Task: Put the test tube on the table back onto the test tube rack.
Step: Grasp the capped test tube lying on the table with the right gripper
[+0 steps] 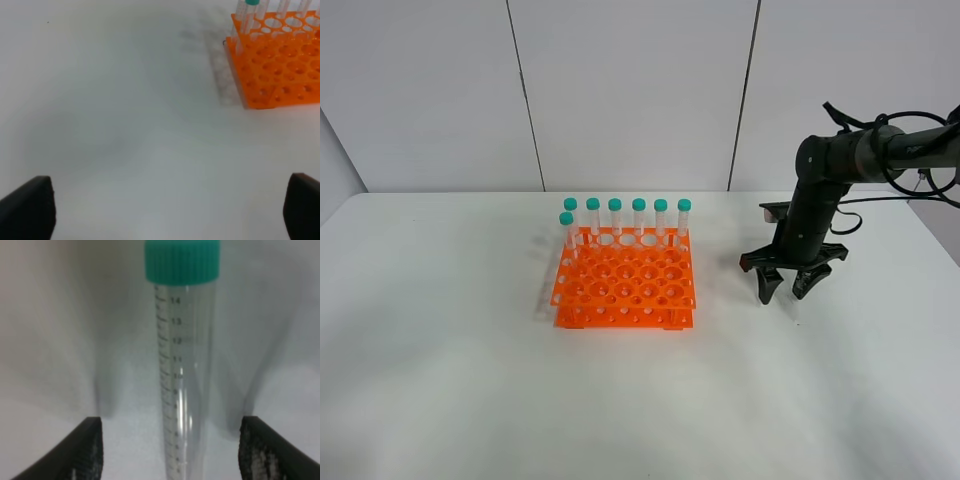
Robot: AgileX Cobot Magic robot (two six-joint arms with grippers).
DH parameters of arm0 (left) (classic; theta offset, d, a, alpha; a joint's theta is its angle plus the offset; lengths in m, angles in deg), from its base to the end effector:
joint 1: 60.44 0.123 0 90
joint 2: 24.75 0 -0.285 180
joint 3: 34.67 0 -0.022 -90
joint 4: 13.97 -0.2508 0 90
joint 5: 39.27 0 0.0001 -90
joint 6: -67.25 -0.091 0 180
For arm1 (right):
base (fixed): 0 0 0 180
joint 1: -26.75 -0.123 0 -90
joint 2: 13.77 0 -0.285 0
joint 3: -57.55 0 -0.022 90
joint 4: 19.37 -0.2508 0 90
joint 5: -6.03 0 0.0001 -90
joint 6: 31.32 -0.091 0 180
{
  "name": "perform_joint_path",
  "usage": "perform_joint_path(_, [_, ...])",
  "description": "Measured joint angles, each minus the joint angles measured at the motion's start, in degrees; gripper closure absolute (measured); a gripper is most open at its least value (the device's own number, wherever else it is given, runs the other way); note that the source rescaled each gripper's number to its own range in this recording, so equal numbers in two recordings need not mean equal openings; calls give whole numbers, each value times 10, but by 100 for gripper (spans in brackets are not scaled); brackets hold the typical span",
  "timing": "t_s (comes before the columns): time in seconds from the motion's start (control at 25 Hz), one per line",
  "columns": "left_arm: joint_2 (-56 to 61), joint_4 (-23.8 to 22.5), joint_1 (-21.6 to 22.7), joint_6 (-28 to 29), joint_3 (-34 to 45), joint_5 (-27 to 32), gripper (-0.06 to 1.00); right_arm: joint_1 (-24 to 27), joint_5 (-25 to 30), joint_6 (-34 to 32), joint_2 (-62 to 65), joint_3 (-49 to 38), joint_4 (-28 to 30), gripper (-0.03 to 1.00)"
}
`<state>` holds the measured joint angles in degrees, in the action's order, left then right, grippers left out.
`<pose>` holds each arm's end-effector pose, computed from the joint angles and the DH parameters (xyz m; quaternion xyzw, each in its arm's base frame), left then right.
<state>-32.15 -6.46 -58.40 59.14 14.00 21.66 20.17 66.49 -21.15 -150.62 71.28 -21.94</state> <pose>-0.0058 -0.0106 0.2771 0.0478 0.8495 -0.0191 0.5251 0.4211 0.0521 0.1086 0.1340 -0.9903 -0.0201 0.0306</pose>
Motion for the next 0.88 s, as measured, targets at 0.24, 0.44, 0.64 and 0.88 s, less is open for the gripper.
perform_joint_path(0.24, [0,0,0,0,0,0,-6,0,2,-12,0,0,15,29])
perform_joint_path(0.44, [0,0,0,0,0,0,-6,0,2,-12,0,0,15,29])
perform_joint_path(0.64, [0,0,0,0,0,0,-6,0,2,-12,0,0,15,29])
perform_joint_path(0.88, [0,0,0,0,0,0,-6,0,3,-14,0,0,15,29])
